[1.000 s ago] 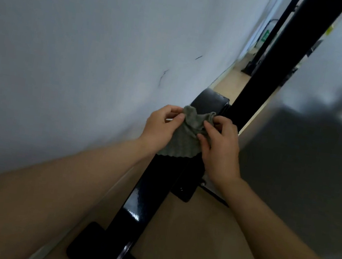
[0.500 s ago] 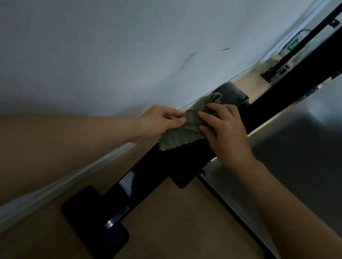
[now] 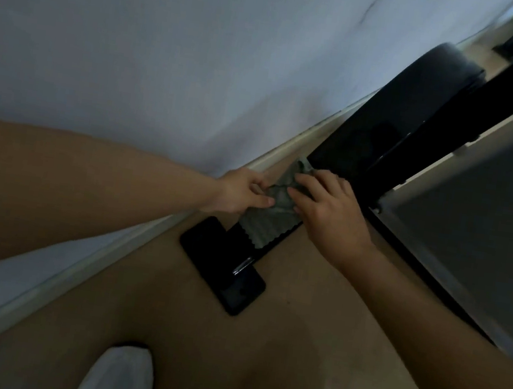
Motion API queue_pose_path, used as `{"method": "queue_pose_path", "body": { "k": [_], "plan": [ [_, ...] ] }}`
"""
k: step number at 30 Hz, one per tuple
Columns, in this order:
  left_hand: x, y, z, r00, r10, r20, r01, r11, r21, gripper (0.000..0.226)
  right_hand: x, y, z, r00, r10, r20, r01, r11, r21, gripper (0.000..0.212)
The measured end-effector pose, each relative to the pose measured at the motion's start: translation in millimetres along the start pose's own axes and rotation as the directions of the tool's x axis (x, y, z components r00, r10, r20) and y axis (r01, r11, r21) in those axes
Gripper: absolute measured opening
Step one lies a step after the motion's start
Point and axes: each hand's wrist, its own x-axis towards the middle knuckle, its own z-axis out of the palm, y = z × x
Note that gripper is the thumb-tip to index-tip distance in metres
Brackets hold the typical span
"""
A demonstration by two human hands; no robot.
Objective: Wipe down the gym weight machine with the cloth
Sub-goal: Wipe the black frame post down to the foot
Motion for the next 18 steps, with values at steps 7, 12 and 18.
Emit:
{"method": "queue_pose_path", "body": {
  "k": [7,12,18],
  "plan": [
    [-16,-42,3,0.983,-0.174,-0.052,0.179,0.977,0.115,0.016,-19,-65,29,0.998,0.058,0.038,-0.059,0.997,0.044,0.027],
    [-12,-34,-4,0.992,0.032,-0.125,0.02,0.919,0.395,0.025,-29,-68,34,0.998,0.05,-0.027,-0.049,0.997,0.054,0.026],
    [-5,7,2,0.869,0.474,-0.14,-0.333,0.771,0.543,0.026,-30,-38,31,0.873,0.394,-0.288,-0.346,0.916,0.204,0.007]
  ]
}}
